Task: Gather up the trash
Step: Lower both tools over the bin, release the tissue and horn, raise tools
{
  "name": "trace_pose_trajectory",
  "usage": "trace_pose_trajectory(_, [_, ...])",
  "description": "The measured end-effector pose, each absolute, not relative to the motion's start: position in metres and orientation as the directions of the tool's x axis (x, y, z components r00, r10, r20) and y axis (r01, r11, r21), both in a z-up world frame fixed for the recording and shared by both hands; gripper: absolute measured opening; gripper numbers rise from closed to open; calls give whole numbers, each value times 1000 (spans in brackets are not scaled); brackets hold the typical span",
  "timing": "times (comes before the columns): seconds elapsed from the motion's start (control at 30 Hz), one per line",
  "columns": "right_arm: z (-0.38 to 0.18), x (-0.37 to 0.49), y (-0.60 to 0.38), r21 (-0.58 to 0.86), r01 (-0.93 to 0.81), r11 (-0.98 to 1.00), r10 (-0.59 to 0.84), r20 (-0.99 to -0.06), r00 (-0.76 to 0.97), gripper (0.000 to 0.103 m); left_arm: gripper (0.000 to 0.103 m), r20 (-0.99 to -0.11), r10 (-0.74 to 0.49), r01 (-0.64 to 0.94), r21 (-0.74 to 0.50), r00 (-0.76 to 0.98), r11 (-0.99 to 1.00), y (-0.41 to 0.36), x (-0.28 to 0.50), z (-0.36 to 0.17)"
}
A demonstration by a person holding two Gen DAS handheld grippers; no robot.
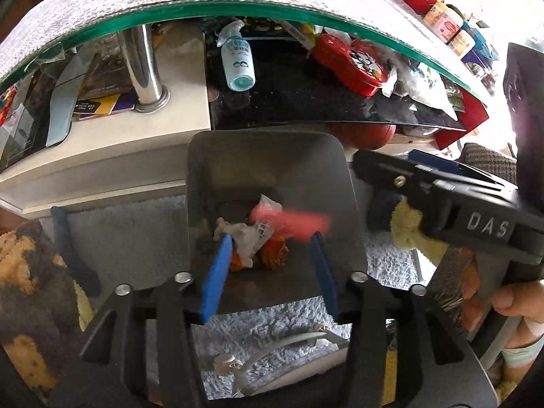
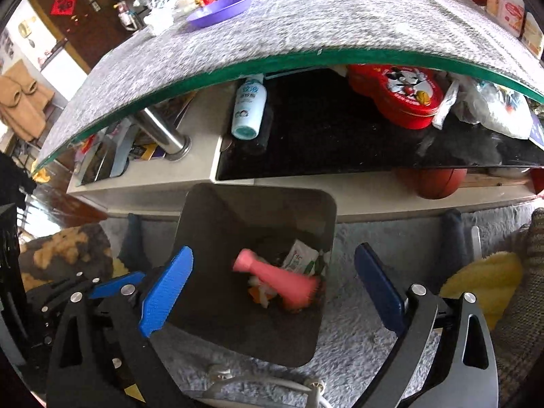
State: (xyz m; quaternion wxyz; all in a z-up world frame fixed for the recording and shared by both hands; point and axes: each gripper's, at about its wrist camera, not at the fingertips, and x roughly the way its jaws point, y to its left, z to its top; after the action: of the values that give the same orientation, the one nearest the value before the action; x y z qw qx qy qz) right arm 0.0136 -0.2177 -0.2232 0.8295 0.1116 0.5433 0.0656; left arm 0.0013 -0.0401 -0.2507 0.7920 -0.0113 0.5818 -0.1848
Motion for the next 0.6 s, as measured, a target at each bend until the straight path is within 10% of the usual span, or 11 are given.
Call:
trace_pose_trajectory(0.33, [-176,27,-245,203,62,977,148,-860,488,99,91,-898,-249,227,-174,364,958,-20,19,-204])
trace_pose_trajectory(0.6, [-131,50,-248,197,40,980,140,-810,569,99,95,-863,-219,203,-139,455,969,-7,42,-156])
